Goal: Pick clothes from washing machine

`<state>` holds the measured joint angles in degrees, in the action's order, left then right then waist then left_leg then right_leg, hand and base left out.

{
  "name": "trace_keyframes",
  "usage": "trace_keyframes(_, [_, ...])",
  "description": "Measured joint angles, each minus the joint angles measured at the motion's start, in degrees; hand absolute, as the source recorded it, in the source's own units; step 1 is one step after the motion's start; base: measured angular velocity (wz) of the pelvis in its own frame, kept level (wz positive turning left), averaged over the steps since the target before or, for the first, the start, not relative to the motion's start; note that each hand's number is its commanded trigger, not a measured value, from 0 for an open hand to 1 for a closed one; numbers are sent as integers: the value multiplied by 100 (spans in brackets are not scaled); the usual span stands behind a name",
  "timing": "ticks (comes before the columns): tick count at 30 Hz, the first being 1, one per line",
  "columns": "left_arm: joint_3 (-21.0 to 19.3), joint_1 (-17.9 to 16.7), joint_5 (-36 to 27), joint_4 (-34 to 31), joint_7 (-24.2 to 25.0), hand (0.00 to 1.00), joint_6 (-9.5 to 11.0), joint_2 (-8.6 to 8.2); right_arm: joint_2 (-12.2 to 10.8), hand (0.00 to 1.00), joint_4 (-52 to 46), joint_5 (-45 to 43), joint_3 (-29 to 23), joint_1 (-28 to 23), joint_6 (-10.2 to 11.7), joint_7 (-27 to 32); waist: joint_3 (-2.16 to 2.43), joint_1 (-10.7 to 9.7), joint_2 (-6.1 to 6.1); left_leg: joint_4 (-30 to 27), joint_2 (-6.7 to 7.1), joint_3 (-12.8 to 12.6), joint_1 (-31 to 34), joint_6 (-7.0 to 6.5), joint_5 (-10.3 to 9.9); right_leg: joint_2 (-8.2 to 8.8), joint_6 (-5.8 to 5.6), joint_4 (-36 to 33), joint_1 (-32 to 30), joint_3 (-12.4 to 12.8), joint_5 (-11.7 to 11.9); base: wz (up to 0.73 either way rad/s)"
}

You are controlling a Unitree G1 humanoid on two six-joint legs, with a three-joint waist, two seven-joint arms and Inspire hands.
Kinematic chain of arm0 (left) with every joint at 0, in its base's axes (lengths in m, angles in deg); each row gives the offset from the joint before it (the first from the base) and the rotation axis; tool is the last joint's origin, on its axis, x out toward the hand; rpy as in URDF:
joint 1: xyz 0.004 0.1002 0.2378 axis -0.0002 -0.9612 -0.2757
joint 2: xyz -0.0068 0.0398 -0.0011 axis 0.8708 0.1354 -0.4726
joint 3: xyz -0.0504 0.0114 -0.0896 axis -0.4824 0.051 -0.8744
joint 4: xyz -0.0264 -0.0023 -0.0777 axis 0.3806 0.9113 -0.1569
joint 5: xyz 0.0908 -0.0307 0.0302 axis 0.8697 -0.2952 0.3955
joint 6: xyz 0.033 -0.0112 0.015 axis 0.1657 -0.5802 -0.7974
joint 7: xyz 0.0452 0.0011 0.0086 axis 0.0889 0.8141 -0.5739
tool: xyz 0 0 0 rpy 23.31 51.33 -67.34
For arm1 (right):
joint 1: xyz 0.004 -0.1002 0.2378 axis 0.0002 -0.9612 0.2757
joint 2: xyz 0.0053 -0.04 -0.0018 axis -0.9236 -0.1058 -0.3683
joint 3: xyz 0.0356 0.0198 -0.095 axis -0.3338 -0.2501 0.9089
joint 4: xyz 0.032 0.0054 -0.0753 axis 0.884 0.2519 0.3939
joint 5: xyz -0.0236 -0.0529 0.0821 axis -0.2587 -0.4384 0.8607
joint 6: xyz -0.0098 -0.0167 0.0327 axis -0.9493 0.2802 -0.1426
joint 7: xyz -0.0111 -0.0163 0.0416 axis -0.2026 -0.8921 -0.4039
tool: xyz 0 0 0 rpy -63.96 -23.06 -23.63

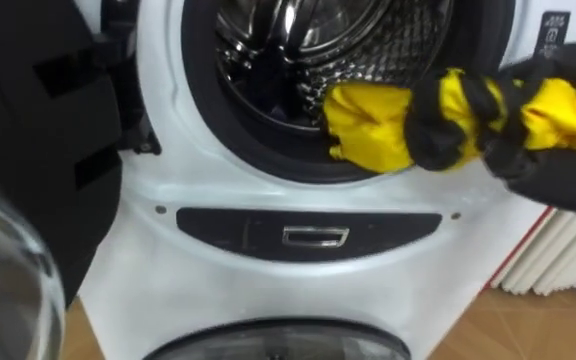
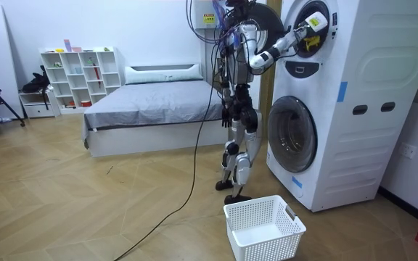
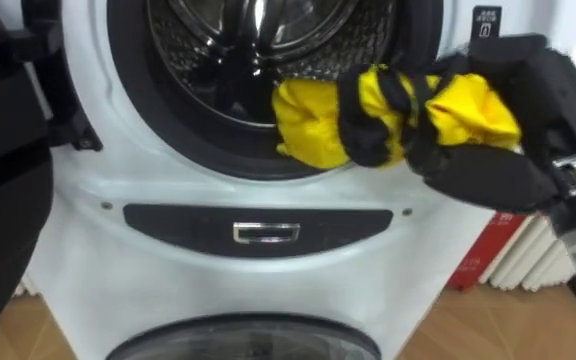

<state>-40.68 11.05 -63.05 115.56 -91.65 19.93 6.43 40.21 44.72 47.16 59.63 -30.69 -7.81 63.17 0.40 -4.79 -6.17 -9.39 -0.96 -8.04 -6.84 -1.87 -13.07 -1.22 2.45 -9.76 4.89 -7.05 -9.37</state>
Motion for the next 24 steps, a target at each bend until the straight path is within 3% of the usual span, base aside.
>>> trace_keyframes(6, [-4,83,213,-14,0,0,-22,4,-17,100,-7,63,-43,-350,-1,31,-10,-60,25,19,-82,-376,-72,43,-61,-110,35,-37,-153,379,32,-34])
trace_keyframes(9, [-3,158,263,-15,0,0,-54,18,-17,100,-12,120,-190,-437,-15,32,-14,-181,31,24,-160,-696,-103,80,-99,-190,71,-103,-255,609,60,-49])
trace_keyframes(11, [-13,260,274,-17,14,0,-58,44,-18,100,-9,130,-488,-658,-23,43,-25,-305,53,23,-234,-949,-152,129,-143,-290,106,-102,-293,842,117,-57])
trace_keyframes(15, [-2,438,256,-25,55,0,-58,117,-24,100,76,143,-606,-900,-27,91,-40,-507,91,22,-342,-1419,-258,211,-197,-453,159,-122,-383,1281,178,-71])
trace_keyframes(17, [31,659,216,-25,62,0,-57,176,-26,100,247,138,-657,-932,-30,95,-57,-706,105,22,-391,-1730,-272,256,-226,-545,173,-204,-510,1520,191,-65])
trace_keyframes(19, [116,780,194,-27,70,0,-35,237,-28,100,320,110,-656,-1025,-77,54,-46,-749,91,20,-433,-2002,-278,290,-255,-641,189,-241,-611,1786,216,-75])
trace_keyframes(21, [178,924,222,-25,73,0,-17,259,-40,100,346,109,-666,-1112,-170,-42,-67,-802,139,-18,-448,-2212,-275,320,-273,-724,198,-292,-707,1990,255,-79])
trace_keyframes(24, [475,1135,180,-23,170,0,-12,247,-259,100,506,115,-635,-1140,-213,-273,-55,-890,198,-50,-467,-2520,-279,337,-282,-827,198,-293,-795,2302,322,-58])
